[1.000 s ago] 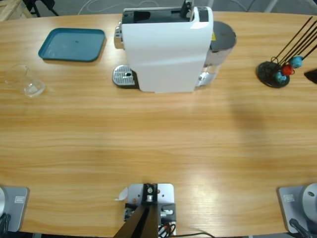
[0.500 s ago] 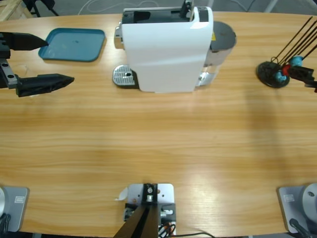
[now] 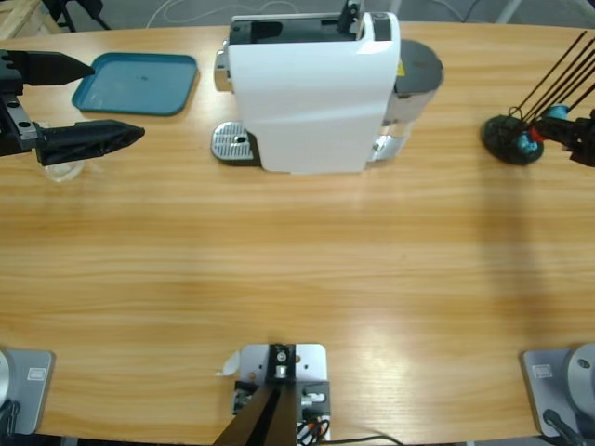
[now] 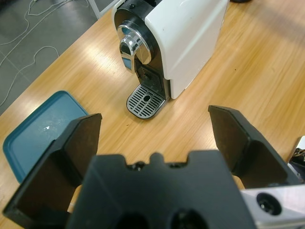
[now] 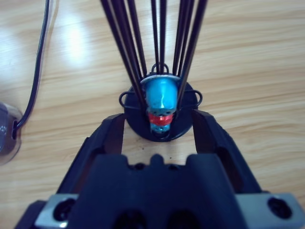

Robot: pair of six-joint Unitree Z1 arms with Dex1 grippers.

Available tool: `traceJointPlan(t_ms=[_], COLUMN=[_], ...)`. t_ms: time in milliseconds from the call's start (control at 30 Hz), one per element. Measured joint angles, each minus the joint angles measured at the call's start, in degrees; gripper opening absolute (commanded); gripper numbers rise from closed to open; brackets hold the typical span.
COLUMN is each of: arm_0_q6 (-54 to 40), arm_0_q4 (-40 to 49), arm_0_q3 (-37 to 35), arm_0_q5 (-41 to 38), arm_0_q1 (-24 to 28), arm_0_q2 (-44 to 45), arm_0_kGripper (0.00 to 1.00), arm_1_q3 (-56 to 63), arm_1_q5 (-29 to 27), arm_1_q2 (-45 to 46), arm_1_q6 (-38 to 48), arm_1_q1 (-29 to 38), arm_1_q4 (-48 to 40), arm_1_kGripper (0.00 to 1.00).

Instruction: Pour coffee

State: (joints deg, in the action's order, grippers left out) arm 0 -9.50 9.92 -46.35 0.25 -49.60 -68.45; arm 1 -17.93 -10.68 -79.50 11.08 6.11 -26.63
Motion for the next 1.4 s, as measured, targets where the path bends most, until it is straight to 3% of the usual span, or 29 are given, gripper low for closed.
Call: traceJointPlan(t_ms=[267, 433, 467, 533, 567, 1100, 1400], arm_0_q6=[0.4, 1.0, 1.1, 1.3, 1.4, 2.1, 2.5], arm_0_q4=[0.0, 0.0, 0.0, 0.0, 0.0, 0.0, -0.2], arm_0_q3=[0.0, 0.0, 0.0, 0.0, 0.0, 0.1, 1.2], arm_0_q5=[0.0, 0.0, 0.0, 0.0, 0.0, 0.0, 0.0], arm_0_q1=[0.0, 0.0, 0.0, 0.0, 0.0, 0.0, 0.0], arm_0_q2=[0.0, 0.0, 0.0, 0.0, 0.0, 0.0, 0.0], arm_0_kGripper=[0.968, 0.968, 0.968, 0.968, 0.968, 0.964, 0.964], arm_1_q3=[0.9, 0.9, 0.9, 1.1, 1.2, 2.7, 0.1], arm_1_q5=[2.4, 2.8, 2.8, 2.8, 2.8, 2.8, 2.5], arm_1_q2=[-3.1, -4.0, -4.0, -4.0, -4.0, -1.0, 7.6], arm_1_q6=[-0.7, -0.8, -1.0, -1.5, -1.6, -1.7, -1.3], arm_1_q1=[-2.2, -2.9, -2.9, -3.0, -3.1, -3.2, -2.9], arm_1_q4=[-5.2, -5.7, -5.7, -5.9, -6.2, -10.1, -1.7], arm_1_kGripper=[0.466, 0.210, 0.207, 0.037, 0.020, 0.019, 0.020])
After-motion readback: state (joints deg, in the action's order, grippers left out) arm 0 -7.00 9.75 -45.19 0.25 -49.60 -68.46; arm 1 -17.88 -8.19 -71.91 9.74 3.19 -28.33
